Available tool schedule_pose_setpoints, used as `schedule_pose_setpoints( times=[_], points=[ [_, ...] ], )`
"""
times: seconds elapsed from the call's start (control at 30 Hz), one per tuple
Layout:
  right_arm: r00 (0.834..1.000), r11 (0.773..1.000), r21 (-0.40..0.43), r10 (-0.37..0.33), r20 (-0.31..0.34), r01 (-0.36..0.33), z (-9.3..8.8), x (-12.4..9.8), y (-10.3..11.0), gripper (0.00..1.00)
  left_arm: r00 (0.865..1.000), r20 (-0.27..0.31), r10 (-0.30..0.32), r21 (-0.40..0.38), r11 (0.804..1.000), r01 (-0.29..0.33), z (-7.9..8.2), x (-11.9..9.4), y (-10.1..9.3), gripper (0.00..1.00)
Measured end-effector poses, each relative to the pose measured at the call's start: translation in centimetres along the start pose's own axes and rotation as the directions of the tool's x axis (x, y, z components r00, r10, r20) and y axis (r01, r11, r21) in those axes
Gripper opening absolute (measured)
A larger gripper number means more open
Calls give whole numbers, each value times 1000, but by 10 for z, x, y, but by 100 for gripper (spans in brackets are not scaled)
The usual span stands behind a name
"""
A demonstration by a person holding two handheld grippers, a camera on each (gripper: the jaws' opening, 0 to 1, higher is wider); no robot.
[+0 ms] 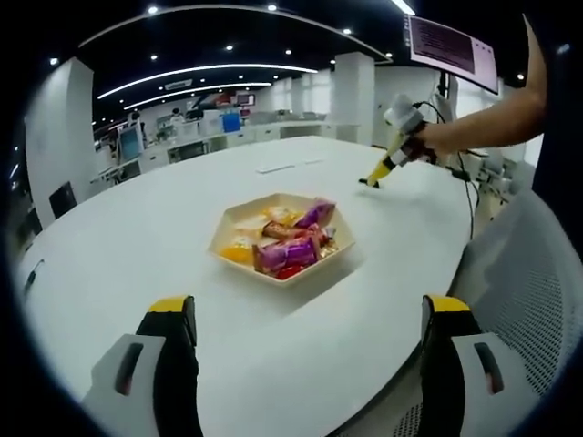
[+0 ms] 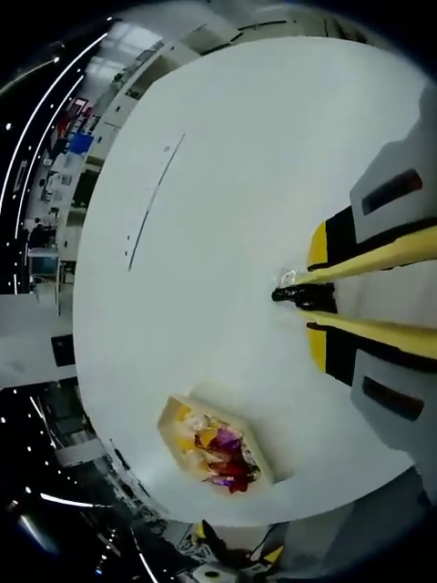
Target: Place the target food into the container with the food tongs after gripping and lifting it, then release it inside without dropping or visibly crushing the food.
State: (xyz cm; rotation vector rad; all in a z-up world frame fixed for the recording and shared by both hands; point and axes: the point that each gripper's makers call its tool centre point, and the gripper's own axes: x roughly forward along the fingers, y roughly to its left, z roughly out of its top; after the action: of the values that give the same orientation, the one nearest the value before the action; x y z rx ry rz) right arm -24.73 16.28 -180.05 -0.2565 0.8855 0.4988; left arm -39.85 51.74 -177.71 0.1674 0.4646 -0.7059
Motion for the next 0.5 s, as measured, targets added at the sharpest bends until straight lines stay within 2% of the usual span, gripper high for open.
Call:
schedule_pose_setpoints(
  times=[0.1, 0.13, 0.23, 0.43, 0.5],
  points=[
    [1000, 1000, -7, 4, 4, -4, 5, -4, -1, 21, 1000, 2, -9, -33, 999, 10, 0, 0, -1, 100],
    [1000, 1000, -12, 1, 6, -1, 7, -6, -2, 21, 1000, 20, 3, -32, 999, -3, 4, -1, 2, 100],
    [1000, 1000, -16, 2, 11, -2, 14, -9, -3, 21, 1000, 15, 6, -35, 999, -6, 3, -1, 2, 100],
    [999, 1000, -24, 16, 34, -15, 35, -18, 5, 21, 1000, 14, 2, -30, 1000, -2, 3, -1, 1, 100],
    [1000, 998, -61, 13, 27, -11, 41, -21, 9, 21, 1000, 7, 5, -32, 999, -5, 2, -1, 1, 100]
  ],
)
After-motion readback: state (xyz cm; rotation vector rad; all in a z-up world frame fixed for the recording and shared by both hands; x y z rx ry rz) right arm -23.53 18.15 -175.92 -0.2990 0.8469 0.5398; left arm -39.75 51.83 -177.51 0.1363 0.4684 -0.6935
